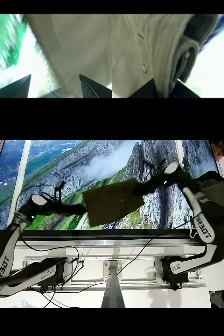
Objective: Fold the clothes and pants, and hang the long-sleeved shirts on hangers.
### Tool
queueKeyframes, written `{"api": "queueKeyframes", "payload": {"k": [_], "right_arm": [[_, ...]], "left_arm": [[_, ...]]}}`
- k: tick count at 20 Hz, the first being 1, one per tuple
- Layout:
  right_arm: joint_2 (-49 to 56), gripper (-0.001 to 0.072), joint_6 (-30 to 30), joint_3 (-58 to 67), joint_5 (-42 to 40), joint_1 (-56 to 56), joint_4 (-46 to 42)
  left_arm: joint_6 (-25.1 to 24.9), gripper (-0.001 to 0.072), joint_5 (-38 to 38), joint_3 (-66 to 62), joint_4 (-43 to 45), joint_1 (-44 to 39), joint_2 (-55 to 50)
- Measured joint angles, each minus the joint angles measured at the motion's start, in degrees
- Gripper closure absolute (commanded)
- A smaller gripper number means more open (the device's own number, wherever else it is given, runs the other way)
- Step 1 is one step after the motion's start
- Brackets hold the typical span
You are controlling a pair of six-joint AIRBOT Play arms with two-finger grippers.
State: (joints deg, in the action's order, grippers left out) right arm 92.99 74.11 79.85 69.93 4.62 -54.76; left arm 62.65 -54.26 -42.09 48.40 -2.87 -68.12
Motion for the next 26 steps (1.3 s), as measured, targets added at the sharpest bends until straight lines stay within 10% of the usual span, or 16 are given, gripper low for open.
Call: {"api": "queueKeyframes", "payload": {"k": [15, 16, 17, 21, 26], "right_arm": [[-27.41, 0.0635, 22.03, 16.92, 13.57, -50.34, -32.0], [-27.76, 0.0387, 22.18, 16.9, 15.17, -54.36, -32.85], [-28.04, -0.0007, 22.58, 16.81, 16.15, -58.12, -33.81], [-28.41, 0.0036, 25.92, 16.59, 17.38, -66.58, -34.42], [-27.45, 0.0509, 27.19, 16.5, 16.68, -63.19, -30.56]], "left_arm": [[-0.02, 0.0011, -0.7, -13.44, 2.43, 0.28, 17.03], [-0.02, 0.0011, -0.66, -13.49, 1.86, 0.28, 17.31], [-0.02, 0.0011, -0.66, -13.51, 1.2, 0.28, 17.55], [-0.02, 0.0011, -0.63, -13.53, 0.09, 0.28, 17.97], [-0.02, 0.0011, -0.61, -13.53, -0.33, 0.28, 18.05]]}}
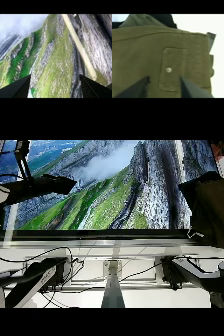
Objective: Fold the clothes and pants, and hang the long-sleeved shirts on hangers.
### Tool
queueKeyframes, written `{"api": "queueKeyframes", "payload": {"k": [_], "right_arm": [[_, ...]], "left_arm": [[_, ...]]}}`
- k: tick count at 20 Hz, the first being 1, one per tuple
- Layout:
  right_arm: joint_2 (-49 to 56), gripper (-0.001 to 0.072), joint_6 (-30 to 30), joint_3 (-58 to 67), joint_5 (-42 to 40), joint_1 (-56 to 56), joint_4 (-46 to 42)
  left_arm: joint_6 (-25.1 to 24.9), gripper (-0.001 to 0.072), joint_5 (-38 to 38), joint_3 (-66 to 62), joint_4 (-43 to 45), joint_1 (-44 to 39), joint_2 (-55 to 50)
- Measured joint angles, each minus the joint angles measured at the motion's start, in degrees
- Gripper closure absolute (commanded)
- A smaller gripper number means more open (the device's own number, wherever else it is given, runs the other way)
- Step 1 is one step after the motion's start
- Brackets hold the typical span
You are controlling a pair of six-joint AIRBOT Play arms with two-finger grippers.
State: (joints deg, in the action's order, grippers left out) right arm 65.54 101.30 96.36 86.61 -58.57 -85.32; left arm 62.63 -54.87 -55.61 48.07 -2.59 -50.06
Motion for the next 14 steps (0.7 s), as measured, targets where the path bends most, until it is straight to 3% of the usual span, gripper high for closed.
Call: {"api": "queueKeyframes", "payload": {"k": [1, 2, 8, 14], "right_arm": [[0.42, 0.0614, -0.26, 0.0, -0.57, 2.95, 0.94], [0.81, 0.0663, -0.92, -0.02, -1.16, 6.32, 1.09], [3.34, 0.0663, -7.78, -0.02, -10.21, 35.36, 1.9], [4.15, 0.0663, -19.15, -0.02, -17.0, 63.17, 0.72]], "left_arm": [[0.02, 0.0011, 0.0, 0.0, -0.07, 0.0, 0.0], [0.02, 0.0011, 0.0, 0.0, -0.09, 0.0, 0.02], [0.02, 0.0011, 0.02, 0.0, -0.13, 0.0, 0.02], [0.04, 0.0011, 0.02, 0.0, -0.13, 0.0, 0.02]]}}
